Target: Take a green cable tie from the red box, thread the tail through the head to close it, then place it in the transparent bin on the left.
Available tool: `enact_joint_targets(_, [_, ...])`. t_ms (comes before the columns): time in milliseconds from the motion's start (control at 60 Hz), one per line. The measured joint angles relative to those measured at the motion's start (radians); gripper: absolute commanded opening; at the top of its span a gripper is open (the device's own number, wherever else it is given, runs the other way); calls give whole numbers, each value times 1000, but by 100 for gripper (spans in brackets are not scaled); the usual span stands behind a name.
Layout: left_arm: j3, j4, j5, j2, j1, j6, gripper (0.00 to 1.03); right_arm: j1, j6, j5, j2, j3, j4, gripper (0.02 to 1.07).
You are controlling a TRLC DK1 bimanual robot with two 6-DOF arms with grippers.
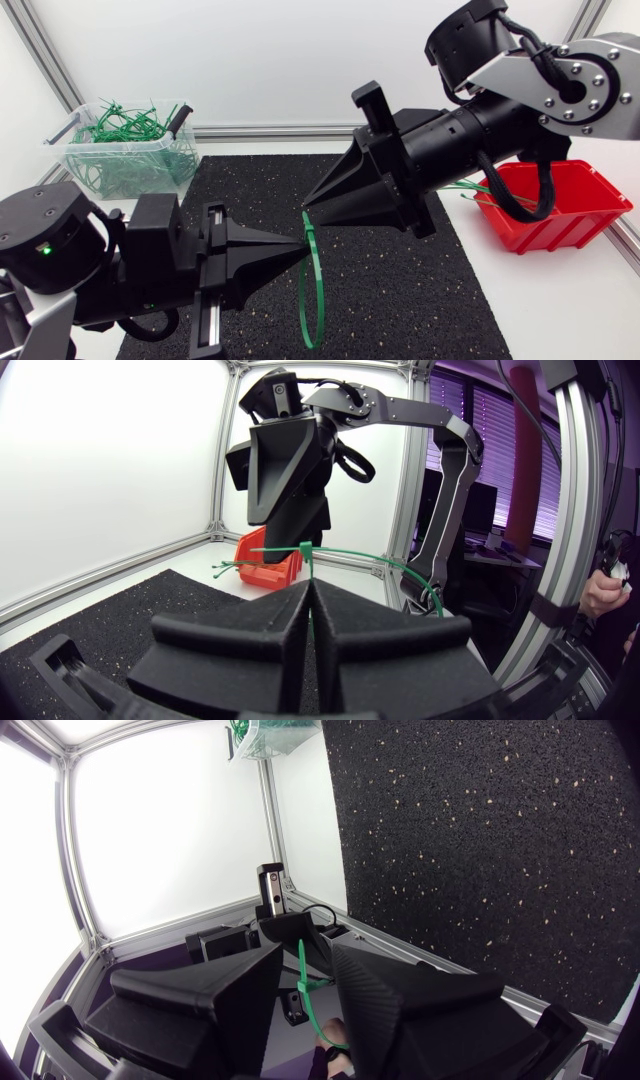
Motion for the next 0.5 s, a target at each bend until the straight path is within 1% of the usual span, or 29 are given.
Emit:
enact_joint_targets(150, [0,0,0,4,2,0,4,35,0,0,0,1,-8,42])
enact_joint_targets(167, [0,2,0,6,2,0,4,39,0,0,0,1,-9,41])
enact_joint_targets(233, [0,2,0,14,2,0,4,46,0,0,0,1,-11,29])
enact_joint_targets(250, [0,2,0,15,2,0,4,47,0,0,0,1,-11,28])
enact_joint_targets(450, [0,5,0,16,9,-1,4,47,0,5,0,1,-10,25])
enact_joint_targets(467, [0,7,0,16,9,-1,4,47,0,4,0,1,-10,20])
enact_joint_targets(500, [0,7,0,16,9,-1,4,46,0,8,0,1,-9,16])
